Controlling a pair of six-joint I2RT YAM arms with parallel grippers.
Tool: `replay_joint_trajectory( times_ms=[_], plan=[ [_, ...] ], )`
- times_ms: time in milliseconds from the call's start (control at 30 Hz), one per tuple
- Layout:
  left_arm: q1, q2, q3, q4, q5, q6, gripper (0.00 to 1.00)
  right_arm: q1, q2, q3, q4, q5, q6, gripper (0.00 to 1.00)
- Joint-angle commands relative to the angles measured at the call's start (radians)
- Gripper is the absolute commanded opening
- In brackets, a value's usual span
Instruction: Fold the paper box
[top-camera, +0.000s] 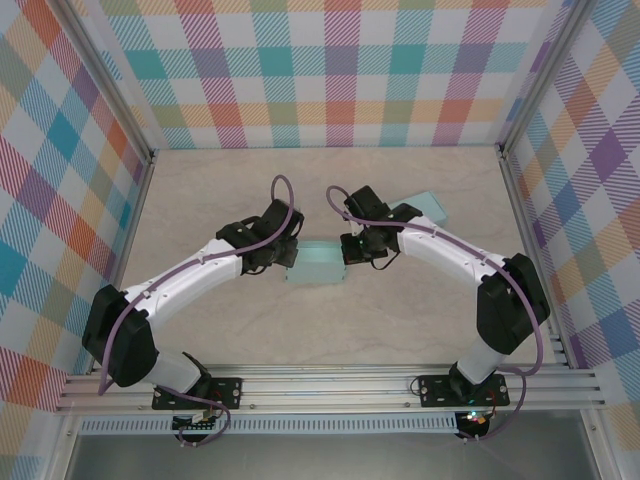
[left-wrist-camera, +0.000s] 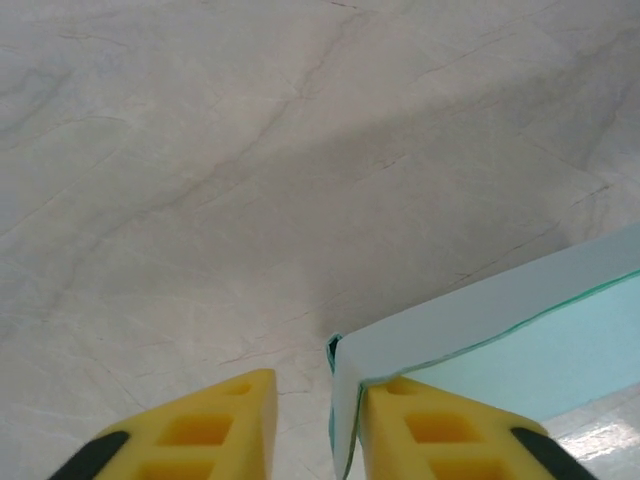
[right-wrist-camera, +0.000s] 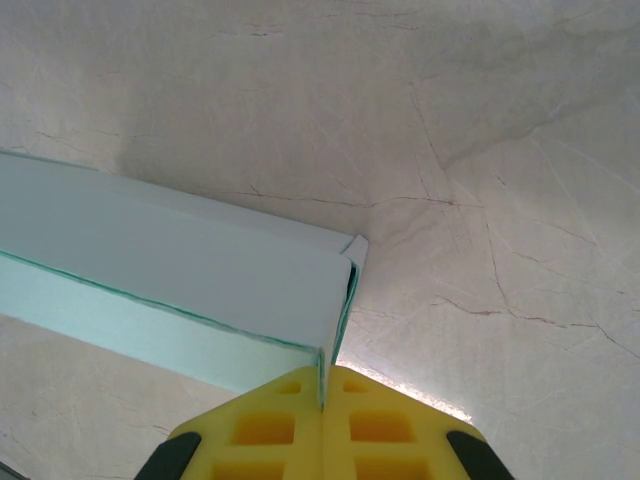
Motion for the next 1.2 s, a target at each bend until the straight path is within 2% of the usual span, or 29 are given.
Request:
replay_joint_trajectory(
  times_ms=[0, 100, 433, 733, 967, 1167],
  plan=[
    [0.012, -0.026, 0.014, -0.029, -0.03, 0.011, 0.2, 0.008, 0.013, 0.022, -0.047, 0.013, -0.019, 0.0],
    [0.012, -0.026, 0.016, -0.023, -0.014, 0.012, 0.11, 0.008, 0.015, 0.024, -0.045, 0.011, -0.018, 0.0],
    [0.013, -0.014, 0.022, 0.021, 0.109, -0.023, 0.02, 0.008, 0.012, 0.028, -0.043, 0.01, -0.022, 0.0],
    [0.069, -0.025, -0.035, 0.129, 0.283, -0.191, 0.02, 0.021, 0.015, 0.039, -0.054, 0.021, -0.025, 0.0],
    [0.076, -0.058, -0.072, 0.17, 0.283, -0.3, 0.03, 0.036, 0.017, 0.046, -0.054, 0.028, -0.024, 0.0],
    [0.076, -0.061, -0.107, 0.181, 0.273, -0.292, 0.01, 0.038, 0.022, 0.048, -0.054, 0.03, -0.023, 0.0]
  ],
)
